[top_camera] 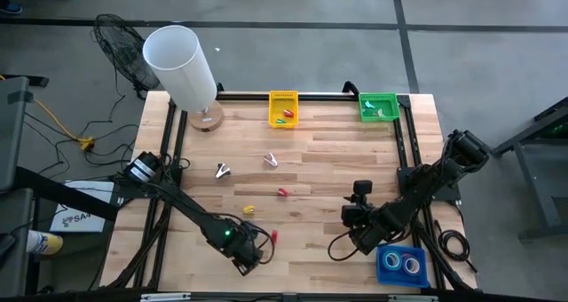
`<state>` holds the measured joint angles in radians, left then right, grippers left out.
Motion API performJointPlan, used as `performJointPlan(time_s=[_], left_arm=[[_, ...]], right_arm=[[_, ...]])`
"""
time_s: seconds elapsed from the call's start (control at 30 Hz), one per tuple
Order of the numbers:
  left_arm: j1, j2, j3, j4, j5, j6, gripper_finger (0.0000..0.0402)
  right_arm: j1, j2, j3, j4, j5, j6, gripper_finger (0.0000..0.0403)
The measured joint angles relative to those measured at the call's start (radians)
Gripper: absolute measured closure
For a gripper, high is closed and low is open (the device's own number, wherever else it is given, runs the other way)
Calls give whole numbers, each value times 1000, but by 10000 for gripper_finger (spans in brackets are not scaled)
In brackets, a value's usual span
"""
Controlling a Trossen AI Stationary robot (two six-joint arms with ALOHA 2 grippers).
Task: Pick and place Stapler, Stapler remover, tape
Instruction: Put the yellow tape into the blue bin
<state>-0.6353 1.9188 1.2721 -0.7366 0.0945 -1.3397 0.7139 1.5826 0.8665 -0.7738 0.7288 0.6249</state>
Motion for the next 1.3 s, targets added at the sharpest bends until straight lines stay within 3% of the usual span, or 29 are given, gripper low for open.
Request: performJointPlan(time_s=[0.13, 0.33, 0.43, 0.53, 0.7, 0.83, 0.93, 1.1, 1.3], left_arm=[[0, -1, -1, -23, 1, 21, 260], [0, -1, 5, 1, -42, 149, 370], [0, -3, 7, 6, -111, 205, 370], [6, -3, 23, -5, -245, 264, 363], [8, -3, 96, -67, -588, 372, 366], [10, -3, 151, -75, -868, 501, 366], [24, -3, 185, -56, -1011, 587, 366], [73, -3, 203, 90, -1081, 779, 366], [159, -3, 204, 306, -1048, 1021, 366]], right_arm=[[0, 0, 0, 2, 0, 0, 274], [0, 0, 0, 50, 15, -5, 274], [0, 0, -16, 185, 48, -63, 274], [-8, 0, -93, 473, 26, -210, 274], [-43, 0, -271, 1013, -32, -412, 274], [-75, 0, -376, 1343, -62, -533, 274], [-105, 0, -427, 1528, -132, -618, 274], [-167, 0, -446, 1664, -237, -740, 274], [-251, 0, -446, 1720, -354, -793, 274]])
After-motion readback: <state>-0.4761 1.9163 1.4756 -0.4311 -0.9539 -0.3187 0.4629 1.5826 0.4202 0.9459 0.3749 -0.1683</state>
